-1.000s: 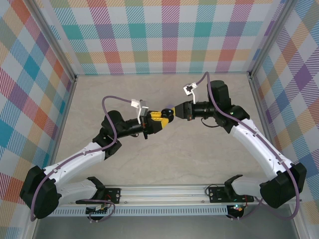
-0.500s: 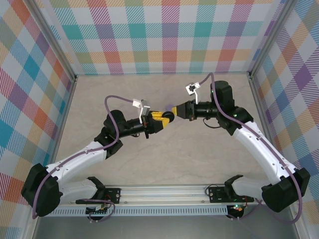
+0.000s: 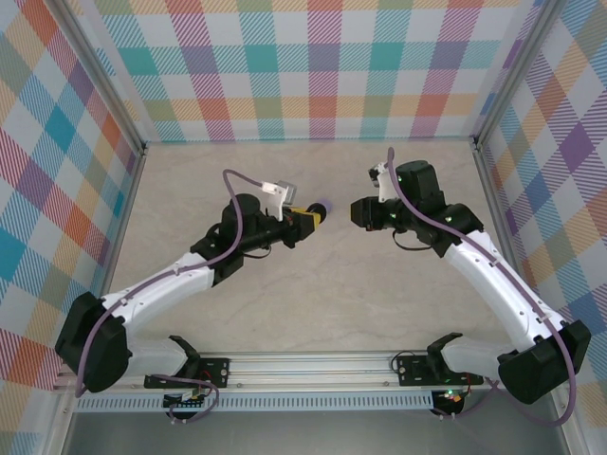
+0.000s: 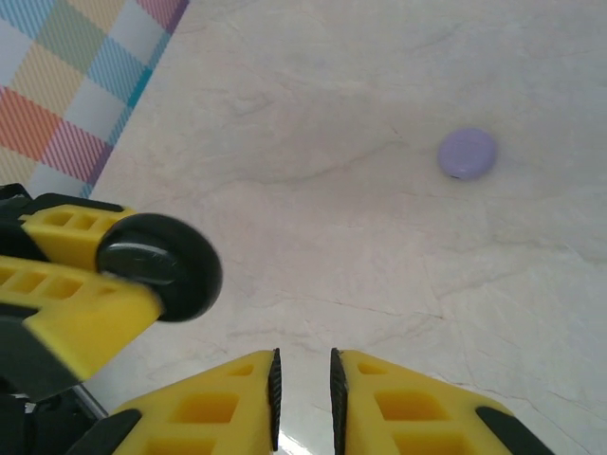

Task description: Insert the wireless bluetooth earbuds into the charging case

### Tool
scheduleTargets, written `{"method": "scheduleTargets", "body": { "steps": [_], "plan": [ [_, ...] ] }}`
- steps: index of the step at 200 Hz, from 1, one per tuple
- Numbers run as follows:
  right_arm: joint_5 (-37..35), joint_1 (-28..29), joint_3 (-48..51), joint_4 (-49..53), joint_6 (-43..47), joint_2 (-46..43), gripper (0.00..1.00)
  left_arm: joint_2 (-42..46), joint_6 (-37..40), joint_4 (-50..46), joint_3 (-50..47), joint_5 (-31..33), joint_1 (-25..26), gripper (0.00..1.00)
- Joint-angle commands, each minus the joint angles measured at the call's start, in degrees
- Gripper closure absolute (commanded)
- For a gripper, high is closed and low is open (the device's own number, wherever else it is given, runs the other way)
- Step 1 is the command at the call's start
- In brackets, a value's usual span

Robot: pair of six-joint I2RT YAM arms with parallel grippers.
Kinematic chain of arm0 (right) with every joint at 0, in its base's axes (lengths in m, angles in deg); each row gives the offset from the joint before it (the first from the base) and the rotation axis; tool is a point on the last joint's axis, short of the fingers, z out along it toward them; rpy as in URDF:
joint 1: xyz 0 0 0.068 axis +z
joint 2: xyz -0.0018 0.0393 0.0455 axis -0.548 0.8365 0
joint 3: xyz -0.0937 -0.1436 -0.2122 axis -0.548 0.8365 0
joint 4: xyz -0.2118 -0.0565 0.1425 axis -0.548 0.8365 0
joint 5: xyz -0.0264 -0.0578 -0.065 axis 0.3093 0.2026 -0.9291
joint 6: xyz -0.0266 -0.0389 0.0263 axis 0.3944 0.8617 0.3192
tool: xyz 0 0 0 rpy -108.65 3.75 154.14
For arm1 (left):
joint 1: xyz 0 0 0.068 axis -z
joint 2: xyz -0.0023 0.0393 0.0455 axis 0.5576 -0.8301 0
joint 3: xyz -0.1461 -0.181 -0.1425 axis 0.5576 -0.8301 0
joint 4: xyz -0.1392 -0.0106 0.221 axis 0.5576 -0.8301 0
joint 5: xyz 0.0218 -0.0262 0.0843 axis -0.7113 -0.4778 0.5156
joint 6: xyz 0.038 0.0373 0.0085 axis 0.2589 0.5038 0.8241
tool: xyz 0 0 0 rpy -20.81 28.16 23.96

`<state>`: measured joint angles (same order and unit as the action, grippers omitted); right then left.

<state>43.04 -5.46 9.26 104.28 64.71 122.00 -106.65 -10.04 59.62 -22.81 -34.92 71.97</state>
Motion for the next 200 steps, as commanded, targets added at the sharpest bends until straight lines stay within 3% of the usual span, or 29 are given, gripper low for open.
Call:
{"method": "scheduleTargets", "body": {
  "steps": [1, 31, 91, 200],
  "plan": [
    [-2.6, 0.1, -0.1, 2.1, 1.0, -1.3, 0.76, -3.1, -4.1, -5.3, 2.7, 2.9, -1.2, 0.95],
    [-3.3, 0.1, 0.5, 2.6, 1.1, -2.0, 0.76, -9.0, -8.1, -9.7, 5.4, 6.4, -2.3, 0.92],
    [-3.9, 0.1, 1.7, 3.2, 1.2, -3.2, 0.75, -23.7, -9.5, -17.7, 13.9, 2.2, -4.2, 0.90],
    [-3.0, 0.1, 2.0, 2.8, 0.1, -3.9, 0.74, -39.9, -15.8, -10.4, 20.5, -4.5, -5.9, 0.92]
  ]
}}
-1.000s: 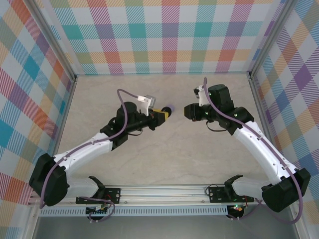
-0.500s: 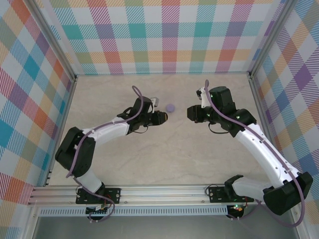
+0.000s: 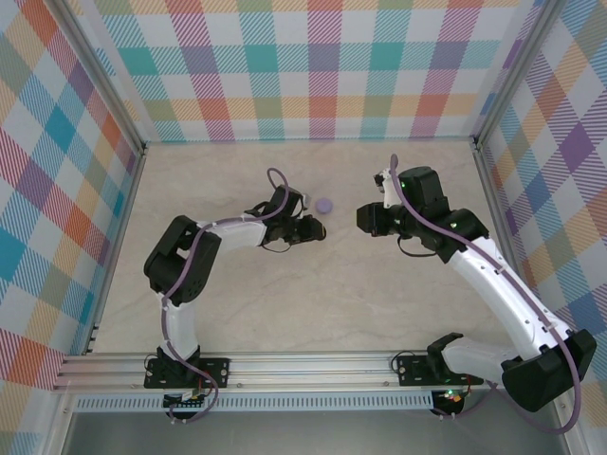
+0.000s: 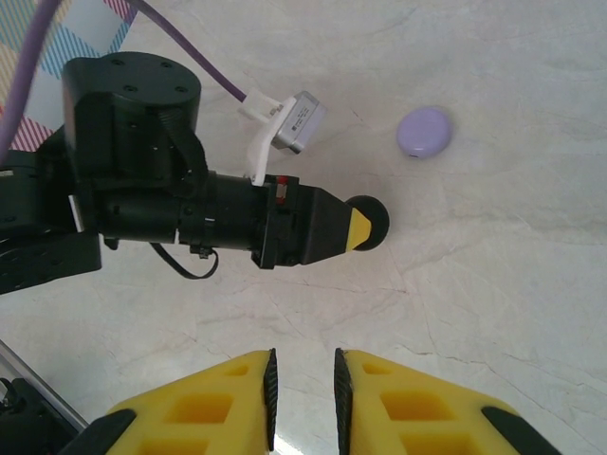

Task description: Insert the wireless bluetooth earbuds into the charging case

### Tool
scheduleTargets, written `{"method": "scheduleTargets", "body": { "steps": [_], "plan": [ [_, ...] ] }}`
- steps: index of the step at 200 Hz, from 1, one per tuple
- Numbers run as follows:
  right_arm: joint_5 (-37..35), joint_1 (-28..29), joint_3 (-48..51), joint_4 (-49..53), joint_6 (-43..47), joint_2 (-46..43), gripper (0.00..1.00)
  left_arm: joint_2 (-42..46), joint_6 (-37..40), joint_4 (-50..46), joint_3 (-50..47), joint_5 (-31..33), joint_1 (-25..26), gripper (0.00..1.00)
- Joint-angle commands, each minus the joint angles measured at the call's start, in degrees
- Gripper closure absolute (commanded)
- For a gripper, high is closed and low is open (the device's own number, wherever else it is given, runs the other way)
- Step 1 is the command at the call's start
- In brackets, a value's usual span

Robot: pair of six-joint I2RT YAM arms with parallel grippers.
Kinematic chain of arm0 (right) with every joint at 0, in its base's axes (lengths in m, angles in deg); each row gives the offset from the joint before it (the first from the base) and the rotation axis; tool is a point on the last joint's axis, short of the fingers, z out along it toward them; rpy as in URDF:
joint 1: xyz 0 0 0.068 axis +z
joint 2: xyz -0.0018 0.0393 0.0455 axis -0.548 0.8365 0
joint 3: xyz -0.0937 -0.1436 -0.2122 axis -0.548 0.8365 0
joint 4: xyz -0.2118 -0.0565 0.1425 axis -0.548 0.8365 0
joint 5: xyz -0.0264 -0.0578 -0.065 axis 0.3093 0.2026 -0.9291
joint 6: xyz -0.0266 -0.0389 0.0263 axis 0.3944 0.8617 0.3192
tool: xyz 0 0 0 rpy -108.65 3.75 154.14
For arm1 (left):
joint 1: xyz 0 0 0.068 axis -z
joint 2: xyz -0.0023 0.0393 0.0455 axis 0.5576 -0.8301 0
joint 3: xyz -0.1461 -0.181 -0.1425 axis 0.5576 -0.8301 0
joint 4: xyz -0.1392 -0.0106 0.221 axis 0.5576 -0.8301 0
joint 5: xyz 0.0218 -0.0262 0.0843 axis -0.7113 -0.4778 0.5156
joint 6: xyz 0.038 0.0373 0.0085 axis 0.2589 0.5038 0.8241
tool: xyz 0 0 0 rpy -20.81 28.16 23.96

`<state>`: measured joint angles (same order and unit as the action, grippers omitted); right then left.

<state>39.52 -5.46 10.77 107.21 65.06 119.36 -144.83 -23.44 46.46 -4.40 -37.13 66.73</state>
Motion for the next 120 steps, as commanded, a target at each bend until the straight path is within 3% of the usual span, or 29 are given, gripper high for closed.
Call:
{"method": "scheduleTargets", "body": {
  "steps": [1, 63, 120],
  "plan": [
    [0.5, 0.1, 0.5, -0.1, -0.2, -1.2, 0.74, -1.7, -2.4, 2.8, 2.2, -2.3, -0.7, 0.92],
    [0.5, 0.1, 0.4, 0.1, -0.3, -1.4, 0.73, -6.3, -2.6, 0.7, 5.5, -2.2, -1.1, 0.90],
    [0.1, 0.1, 0.6, 0.5, -0.1, -1.6, 0.72, -5.5, -1.2, -4.8, 6.3, 3.4, -1.1, 0.46]
  ]
}}
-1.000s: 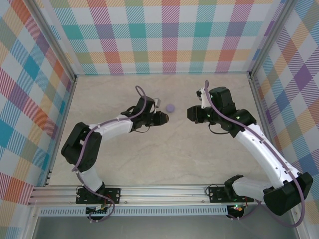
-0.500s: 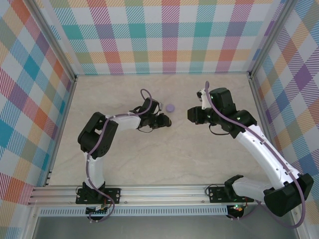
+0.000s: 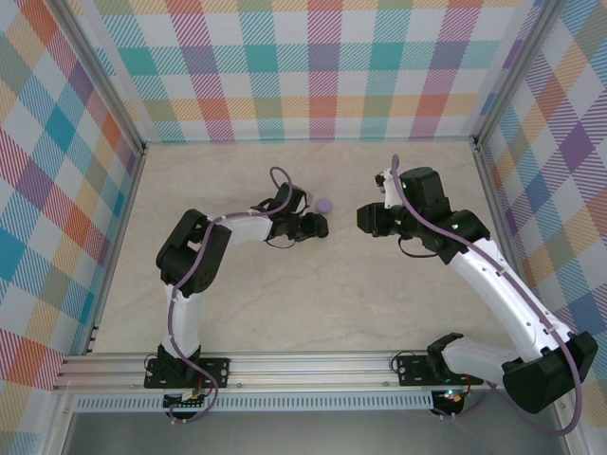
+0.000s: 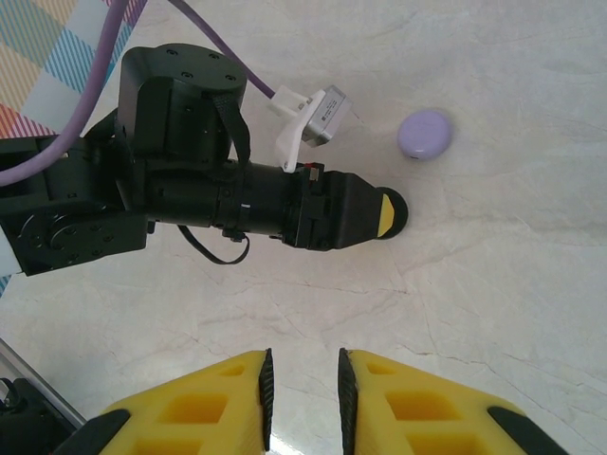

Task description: Insert the wireless bluetooth earbuds into the charging case

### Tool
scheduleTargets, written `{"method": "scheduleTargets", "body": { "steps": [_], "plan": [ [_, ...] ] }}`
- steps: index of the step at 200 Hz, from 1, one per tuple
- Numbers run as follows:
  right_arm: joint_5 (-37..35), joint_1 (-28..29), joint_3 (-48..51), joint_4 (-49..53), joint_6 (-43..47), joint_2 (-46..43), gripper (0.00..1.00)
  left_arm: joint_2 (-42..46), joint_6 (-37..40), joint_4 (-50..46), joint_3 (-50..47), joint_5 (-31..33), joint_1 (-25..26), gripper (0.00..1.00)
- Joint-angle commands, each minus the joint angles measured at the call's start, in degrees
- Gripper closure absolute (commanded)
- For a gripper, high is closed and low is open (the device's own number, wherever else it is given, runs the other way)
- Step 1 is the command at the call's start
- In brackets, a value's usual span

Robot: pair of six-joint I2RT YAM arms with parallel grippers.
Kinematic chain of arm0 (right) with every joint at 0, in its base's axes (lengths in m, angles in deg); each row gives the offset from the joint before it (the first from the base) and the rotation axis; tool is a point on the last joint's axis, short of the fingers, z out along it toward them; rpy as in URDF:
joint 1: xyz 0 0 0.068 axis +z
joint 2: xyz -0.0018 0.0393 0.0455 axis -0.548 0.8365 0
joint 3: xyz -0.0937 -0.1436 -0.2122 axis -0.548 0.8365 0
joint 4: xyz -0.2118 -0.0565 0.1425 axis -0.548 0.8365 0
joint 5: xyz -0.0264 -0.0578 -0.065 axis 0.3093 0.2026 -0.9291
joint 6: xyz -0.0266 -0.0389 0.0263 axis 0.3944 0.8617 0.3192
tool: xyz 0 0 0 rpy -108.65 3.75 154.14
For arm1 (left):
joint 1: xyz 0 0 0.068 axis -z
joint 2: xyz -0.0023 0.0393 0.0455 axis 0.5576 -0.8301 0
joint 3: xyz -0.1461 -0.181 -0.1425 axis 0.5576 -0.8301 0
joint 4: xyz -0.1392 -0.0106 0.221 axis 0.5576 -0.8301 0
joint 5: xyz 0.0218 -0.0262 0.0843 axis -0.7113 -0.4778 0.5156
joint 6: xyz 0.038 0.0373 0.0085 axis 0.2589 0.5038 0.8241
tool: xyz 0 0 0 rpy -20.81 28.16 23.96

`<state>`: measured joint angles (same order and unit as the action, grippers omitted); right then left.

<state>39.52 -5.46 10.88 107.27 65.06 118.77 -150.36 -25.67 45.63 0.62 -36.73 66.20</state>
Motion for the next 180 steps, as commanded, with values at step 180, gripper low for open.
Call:
{"method": "scheduleTargets", "body": {
  "steps": [180],
  "plan": [
    [-36.0, -0.1, 9.4, 2.5, -2.9, -0.9, 0.58, 29.2, 13.7, -24.2, -10.1, 24.7, -2.6, 0.18]
  ]
}}
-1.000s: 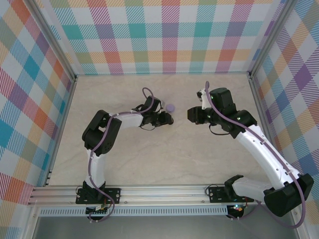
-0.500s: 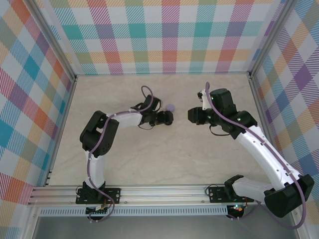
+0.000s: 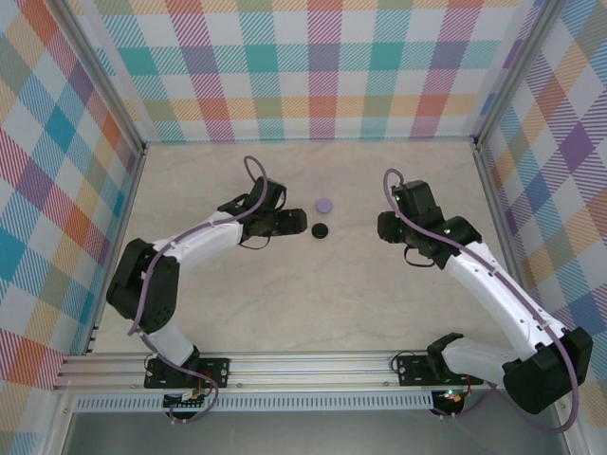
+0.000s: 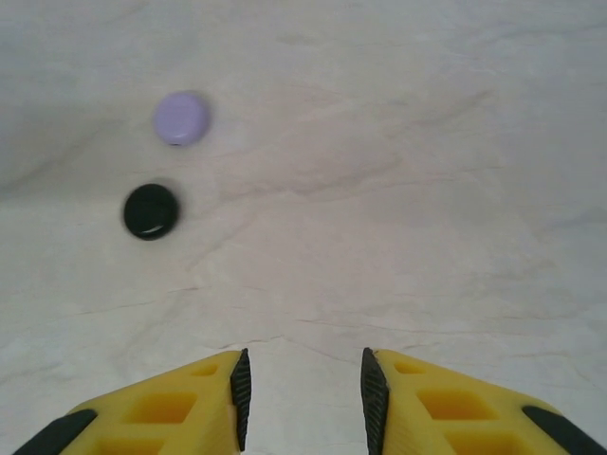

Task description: Insert the wireless bluetooth earbuds into the charging case

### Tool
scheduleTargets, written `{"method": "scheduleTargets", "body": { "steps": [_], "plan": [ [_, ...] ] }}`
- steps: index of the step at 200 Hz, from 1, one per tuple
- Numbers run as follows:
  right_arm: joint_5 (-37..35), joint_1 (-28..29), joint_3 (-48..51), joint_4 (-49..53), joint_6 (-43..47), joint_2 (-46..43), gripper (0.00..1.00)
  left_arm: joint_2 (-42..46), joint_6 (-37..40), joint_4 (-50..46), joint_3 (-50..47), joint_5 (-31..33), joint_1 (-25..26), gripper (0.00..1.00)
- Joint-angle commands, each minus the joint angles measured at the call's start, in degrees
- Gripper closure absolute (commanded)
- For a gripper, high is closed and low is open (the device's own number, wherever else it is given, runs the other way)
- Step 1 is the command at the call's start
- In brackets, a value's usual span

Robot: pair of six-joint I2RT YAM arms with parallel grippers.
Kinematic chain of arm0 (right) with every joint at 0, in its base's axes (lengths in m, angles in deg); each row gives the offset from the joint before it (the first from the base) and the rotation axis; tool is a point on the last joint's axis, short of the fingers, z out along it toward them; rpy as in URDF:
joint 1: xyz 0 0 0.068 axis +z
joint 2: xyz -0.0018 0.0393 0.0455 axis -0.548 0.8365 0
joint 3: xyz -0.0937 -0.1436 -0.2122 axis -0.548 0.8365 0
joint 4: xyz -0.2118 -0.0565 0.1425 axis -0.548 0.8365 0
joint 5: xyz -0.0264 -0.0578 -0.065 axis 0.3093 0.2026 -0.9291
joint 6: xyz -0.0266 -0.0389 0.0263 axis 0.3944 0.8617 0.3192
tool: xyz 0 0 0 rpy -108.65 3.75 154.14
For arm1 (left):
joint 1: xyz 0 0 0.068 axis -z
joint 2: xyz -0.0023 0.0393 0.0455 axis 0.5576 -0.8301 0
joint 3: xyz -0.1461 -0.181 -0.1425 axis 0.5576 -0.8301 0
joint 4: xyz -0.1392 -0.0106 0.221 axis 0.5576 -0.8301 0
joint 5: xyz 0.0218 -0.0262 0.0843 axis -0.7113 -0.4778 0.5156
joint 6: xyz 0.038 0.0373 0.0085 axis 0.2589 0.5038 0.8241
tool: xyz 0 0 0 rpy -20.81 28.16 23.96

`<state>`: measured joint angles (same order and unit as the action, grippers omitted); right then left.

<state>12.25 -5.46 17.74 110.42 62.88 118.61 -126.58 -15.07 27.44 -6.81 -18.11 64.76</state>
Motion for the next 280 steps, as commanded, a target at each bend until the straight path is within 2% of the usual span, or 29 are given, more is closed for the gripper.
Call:
{"method": "scheduleTargets", "body": {
  "steps": [1, 31, 57, 81, 101, 112, 164, 217, 280],
  "plan": [
    [-8.8, -0.1, 2.6, -0.8, -0.7, -0.8, 0.57, 5.7, 3.1, -6.1, -2.8, 6.2, -1.2, 0.18],
    [-11.1, -1.2, 6.8, -5.0, -0.1, -0.9, 0.51, 11.7, 5.7, -9.1, -5.3, 10.1, -3.3, 0.15],
    [-11.6, -3.4, 10.6, -9.6, 0.7, -0.9, 0.50, 16.9, 6.9, -9.2, -8.1, 11.8, -6.3, 0.14],
    [-11.6, -6.1, 14.0, -14.1, 2.0, -0.8, 0.50, 20.0, 8.5, -9.9, -9.9, 16.5, -9.1, 0.12],
    [-11.3, -8.8, 16.8, -17.6, 3.1, -0.7, 0.48, 21.2, 9.8, -9.6, -11.7, 22.0, -10.8, 0.04],
    [-9.3, -10.8, 18.1, -19.4, 3.9, -0.4, 0.46, 22.0, 10.6, -8.5, -13.1, 24.2, -11.5, 0.00],
    [1.3, -19.9, 23.2, -27.5, 6.4, -0.5, 0.42, 23.8, 17.9, 2.1, -21.8, 29.7, -13.7, 0.00],
    [5.7, -23.7, 31.2, -42.2, 11.5, -1.8, 0.40, 23.5, 24.7, 19.2, -29.9, 27.4, -16.9, 0.00],
    [8.8, -26.6, 39.2, -61.2, 12.6, -1.8, 0.35, 19.6, 25.9, 42.5, -39.0, 16.5, -21.7, 0.00]
  ]
}}
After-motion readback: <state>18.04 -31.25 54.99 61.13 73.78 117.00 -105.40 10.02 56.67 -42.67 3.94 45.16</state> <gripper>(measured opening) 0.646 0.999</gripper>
